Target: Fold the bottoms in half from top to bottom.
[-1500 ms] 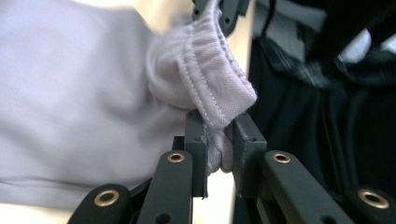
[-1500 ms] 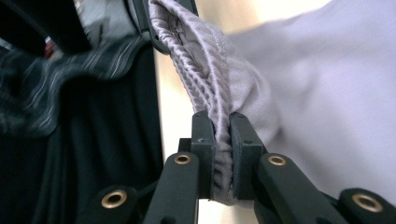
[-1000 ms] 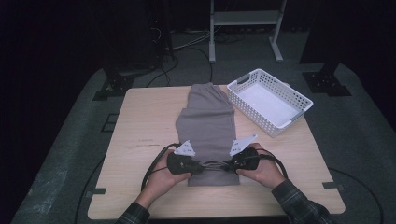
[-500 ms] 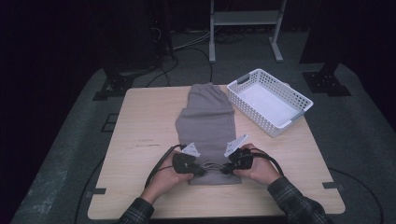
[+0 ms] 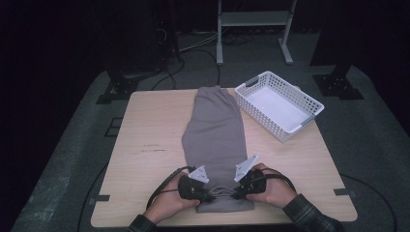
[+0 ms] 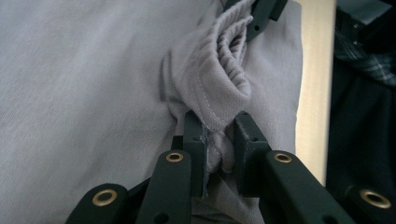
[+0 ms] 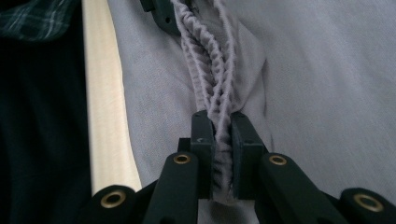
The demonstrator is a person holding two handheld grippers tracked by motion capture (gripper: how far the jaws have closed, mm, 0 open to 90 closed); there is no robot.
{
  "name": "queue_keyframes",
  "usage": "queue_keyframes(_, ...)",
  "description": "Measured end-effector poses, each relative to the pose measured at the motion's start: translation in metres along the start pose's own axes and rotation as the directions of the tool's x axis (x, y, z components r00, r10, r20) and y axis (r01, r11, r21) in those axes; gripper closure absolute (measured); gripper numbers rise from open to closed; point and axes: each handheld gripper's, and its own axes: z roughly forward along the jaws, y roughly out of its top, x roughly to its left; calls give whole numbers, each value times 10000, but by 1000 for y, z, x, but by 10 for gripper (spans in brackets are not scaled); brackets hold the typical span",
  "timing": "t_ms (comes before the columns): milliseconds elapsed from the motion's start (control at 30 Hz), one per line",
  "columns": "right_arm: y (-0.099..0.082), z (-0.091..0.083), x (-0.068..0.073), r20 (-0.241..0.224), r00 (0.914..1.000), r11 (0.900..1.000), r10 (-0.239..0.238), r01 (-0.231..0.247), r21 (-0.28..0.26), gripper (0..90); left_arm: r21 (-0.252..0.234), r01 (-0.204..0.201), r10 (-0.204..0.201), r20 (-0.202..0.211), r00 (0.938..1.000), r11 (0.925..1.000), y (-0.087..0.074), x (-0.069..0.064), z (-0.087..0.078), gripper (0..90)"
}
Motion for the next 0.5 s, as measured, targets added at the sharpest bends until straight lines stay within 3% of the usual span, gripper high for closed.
queue_keyframes(333,-11,-2,30,-708,9968,9991,-371,386,195,809,201,-318,304,672,9973,9993,-8,-32,1,773)
queue_keyframes(500,-10,-4,35,-868,9946,9980,-567,590,236,810,158,-305,289,926,9953,9994,-4,-33,-5,774)
